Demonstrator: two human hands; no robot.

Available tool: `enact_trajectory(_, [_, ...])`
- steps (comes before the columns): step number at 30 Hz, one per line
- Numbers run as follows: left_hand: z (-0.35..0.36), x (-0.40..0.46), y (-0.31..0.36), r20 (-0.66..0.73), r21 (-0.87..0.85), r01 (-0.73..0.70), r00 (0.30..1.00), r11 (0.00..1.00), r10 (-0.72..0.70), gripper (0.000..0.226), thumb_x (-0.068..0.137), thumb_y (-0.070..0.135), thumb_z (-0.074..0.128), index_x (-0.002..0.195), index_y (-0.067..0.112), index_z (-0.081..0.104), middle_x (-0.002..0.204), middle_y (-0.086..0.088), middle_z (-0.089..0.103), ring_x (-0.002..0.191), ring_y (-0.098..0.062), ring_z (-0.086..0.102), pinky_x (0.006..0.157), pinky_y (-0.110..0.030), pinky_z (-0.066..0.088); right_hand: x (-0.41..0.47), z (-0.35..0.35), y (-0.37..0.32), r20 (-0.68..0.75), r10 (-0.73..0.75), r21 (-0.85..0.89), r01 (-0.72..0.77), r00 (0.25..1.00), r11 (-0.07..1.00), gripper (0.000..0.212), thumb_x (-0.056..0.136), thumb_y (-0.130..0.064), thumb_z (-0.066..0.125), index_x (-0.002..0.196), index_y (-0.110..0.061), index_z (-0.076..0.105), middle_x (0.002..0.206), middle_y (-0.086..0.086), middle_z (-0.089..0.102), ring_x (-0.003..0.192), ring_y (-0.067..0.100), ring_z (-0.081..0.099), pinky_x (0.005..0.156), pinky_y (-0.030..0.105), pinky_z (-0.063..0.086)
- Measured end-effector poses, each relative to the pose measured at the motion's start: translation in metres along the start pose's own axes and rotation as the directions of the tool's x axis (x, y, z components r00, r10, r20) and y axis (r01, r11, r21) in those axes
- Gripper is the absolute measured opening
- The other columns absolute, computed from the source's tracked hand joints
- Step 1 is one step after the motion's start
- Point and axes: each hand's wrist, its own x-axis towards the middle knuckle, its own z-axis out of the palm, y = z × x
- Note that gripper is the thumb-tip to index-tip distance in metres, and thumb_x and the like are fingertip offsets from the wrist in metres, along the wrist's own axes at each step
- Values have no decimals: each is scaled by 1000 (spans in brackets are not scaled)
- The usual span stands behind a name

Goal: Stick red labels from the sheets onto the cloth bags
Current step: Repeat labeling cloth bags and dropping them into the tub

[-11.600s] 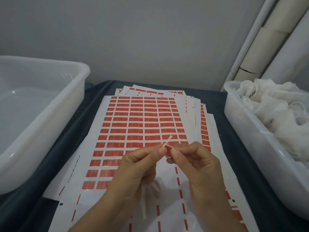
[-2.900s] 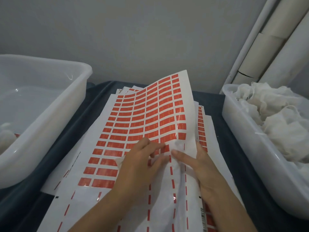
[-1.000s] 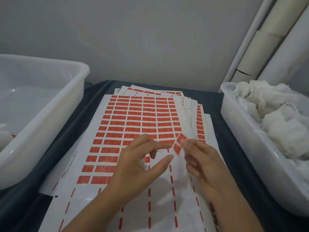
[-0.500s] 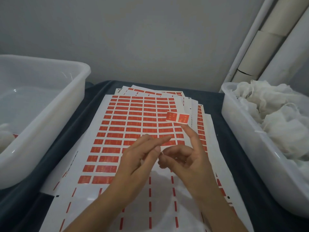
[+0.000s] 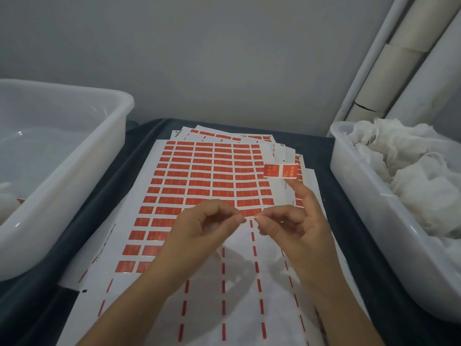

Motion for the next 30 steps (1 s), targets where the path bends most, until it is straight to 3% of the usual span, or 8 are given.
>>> enact_trajectory(3, [0,1,-1,-40,-70,66,997,995,-69,3,72,30,66,69,31,65,70,26,65,75,8,60,55,0,42,1,-2,-2,-58,13,20,-12,998,1000,41,63,-52,60,103,-40,54,97,-42,59,95,-18,55,66,-2,42])
enact_trajectory(5, [0,1,-4,-46,-58,61,997,996,-63,13,77,22,68,68,31,65,69,27,64,74,9,59,54,0,42,1,-6,-6,-98,48,63,-42,994,997,32,63,-58,55,94,-51,60,98,-44,57,94,-23,52,61,-5,39])
enact_trajectory(7, [0,1,-3,-31,-23,53,998,998,-54,16,78,22,68,68,32,64,68,28,63,74,11,58,55,1,41,0,-8,-10,-11,47,103,-46,999,994,22,67,-55,54,86,-52,64,97,-42,59,94,-22,53,61,-7,37])
enact_trajectory(9, [1,0,-3,-13,3,41,999,999,-41,17,79,21,67,67,33,63,67,29,62,74,12,57,56,1,41,-2,-4,-10,152,23,94,-38,988,995,23,70,-46,55,81,-32,69,99,-35,62,98,-15,56,69,-4,39])
enact_trajectory(11, [0,0,-2,-1,28,25,1000,999,-25,20,80,19,66,67,33,61,65,30,61,73,13,57,55,2,40,-3,1,-7,227,41,44,-52,973,998,21,71,-42,55,81,-27,65,97,-33,64,97,-12,57,72,-2,41])
enact_trajectory(18, [0,-1,-2,-4,25,12,1000,1000,-12,18,80,21,67,67,33,61,65,31,61,73,14,57,56,3,39,-3,-2,-1,186,32,23,-37,982,999,16,73,-38,56,80,-25,62,81,-20,68,82,-1,65,65,1,44])
enact_trajectory(27, [0,-1,0,8,-19,101,995,995,-101,18,82,29,64,65,33,65,68,26,64,73,10,58,55,-6,43,-1,-1,1,162,-48,-114,67,986,991,11,73,-39,54,81,-32,58,88,-26,64,81,-5,64,69,1,44])
enact_trajectory(30, [0,-1,2,33,3,84,996,996,-84,15,79,27,68,65,32,64,65,27,63,73,12,57,55,0,42,-2,0,4,152,-74,-151,97,986,984,9,74,-40,54,79,-34,58,82,-26,65,81,-5,64,70,2,45])
